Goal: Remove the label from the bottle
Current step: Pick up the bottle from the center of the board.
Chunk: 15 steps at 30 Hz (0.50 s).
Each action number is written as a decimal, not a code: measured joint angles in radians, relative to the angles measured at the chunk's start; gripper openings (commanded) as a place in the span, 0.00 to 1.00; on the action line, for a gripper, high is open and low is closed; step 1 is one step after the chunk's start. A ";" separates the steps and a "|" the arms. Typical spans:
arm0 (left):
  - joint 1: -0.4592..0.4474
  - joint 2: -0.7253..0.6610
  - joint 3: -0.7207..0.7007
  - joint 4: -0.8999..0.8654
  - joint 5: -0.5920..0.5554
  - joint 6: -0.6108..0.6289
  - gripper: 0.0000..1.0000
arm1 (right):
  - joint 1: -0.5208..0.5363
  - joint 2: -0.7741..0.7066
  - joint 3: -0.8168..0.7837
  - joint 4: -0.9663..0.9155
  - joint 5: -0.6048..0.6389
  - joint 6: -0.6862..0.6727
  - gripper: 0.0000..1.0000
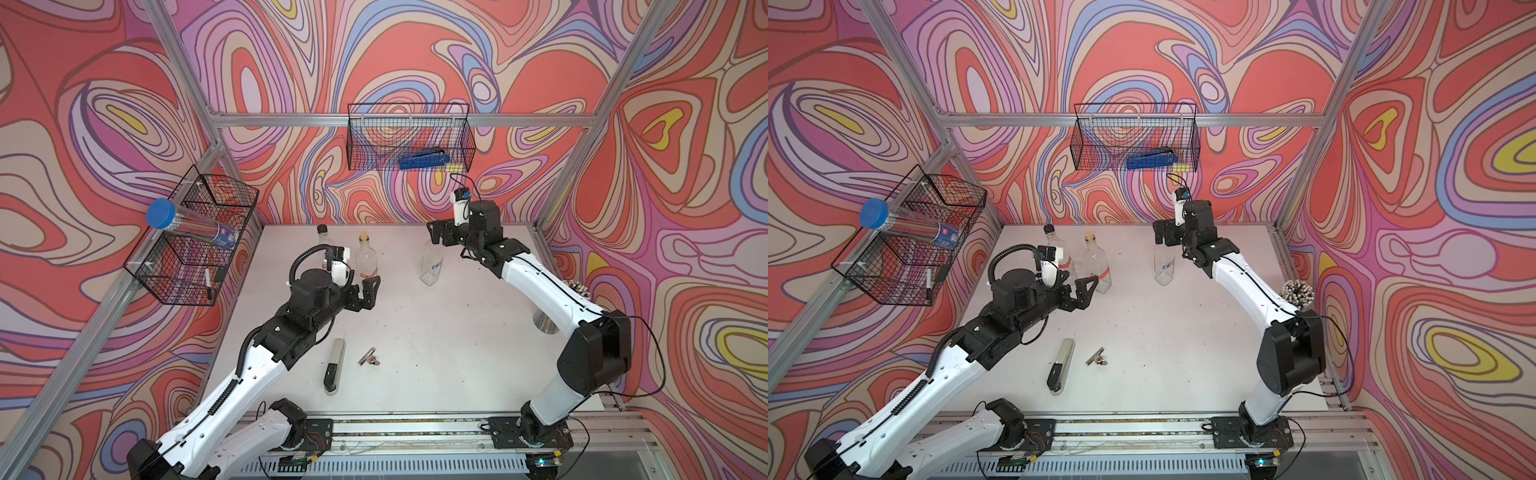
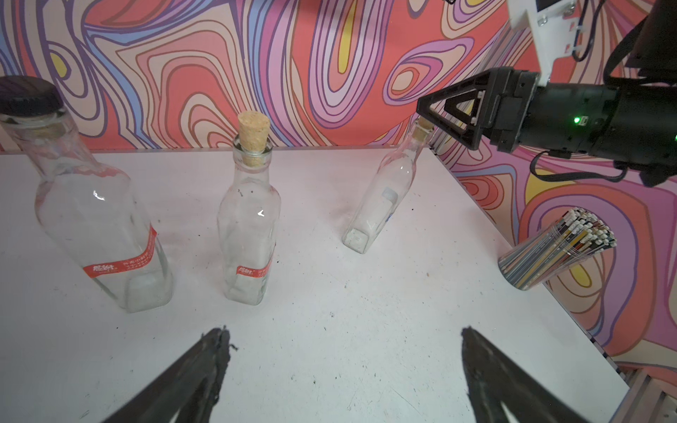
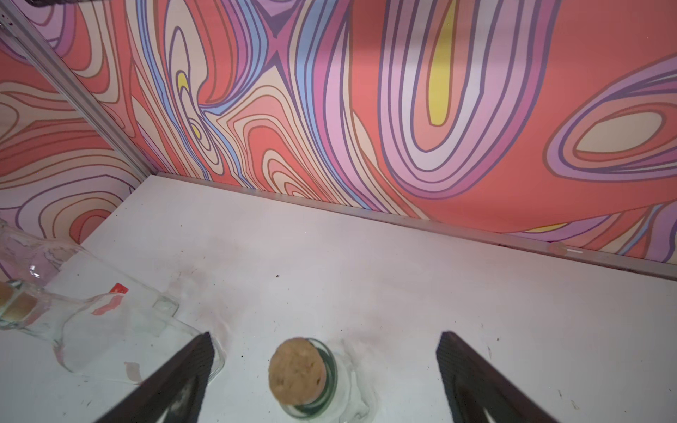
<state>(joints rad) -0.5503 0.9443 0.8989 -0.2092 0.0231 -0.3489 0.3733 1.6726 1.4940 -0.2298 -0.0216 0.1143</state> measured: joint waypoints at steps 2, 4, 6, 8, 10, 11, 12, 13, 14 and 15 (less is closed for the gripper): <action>-0.001 0.006 -0.001 0.001 0.002 -0.001 1.00 | 0.002 0.005 0.000 0.003 0.002 -0.005 0.98; -0.002 0.014 -0.001 0.002 0.003 -0.004 1.00 | 0.002 0.006 0.000 0.008 0.003 -0.010 0.98; -0.007 0.019 -0.001 0.003 0.003 -0.008 1.00 | 0.002 0.009 0.000 0.014 0.003 -0.015 0.96; -0.014 0.019 -0.005 0.007 0.004 -0.014 1.00 | 0.002 0.013 0.000 0.020 0.003 -0.019 0.95; -0.020 0.016 -0.013 0.013 0.006 -0.020 1.00 | 0.004 0.021 0.000 0.024 0.005 -0.022 0.95; -0.021 0.013 -0.019 0.017 0.006 -0.023 1.00 | 0.006 0.026 0.000 0.028 0.005 -0.024 0.94; -0.021 0.011 -0.024 0.018 0.006 -0.023 1.00 | 0.007 0.032 0.000 0.031 0.006 -0.024 0.94; -0.023 0.008 -0.029 0.018 0.006 -0.024 1.00 | 0.008 0.037 0.000 0.033 0.006 -0.025 0.94; -0.024 0.006 -0.031 0.018 0.005 -0.024 1.00 | 0.009 0.042 0.000 0.036 0.006 -0.026 0.94; -0.025 0.005 -0.033 0.018 0.005 -0.024 1.00 | 0.010 0.045 0.000 0.037 0.006 -0.026 0.94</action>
<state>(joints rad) -0.5755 0.9493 0.8661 -0.1917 0.0280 -0.3725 0.3832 1.7180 1.4940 -0.1932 -0.0154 0.0883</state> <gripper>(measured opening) 0.998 0.943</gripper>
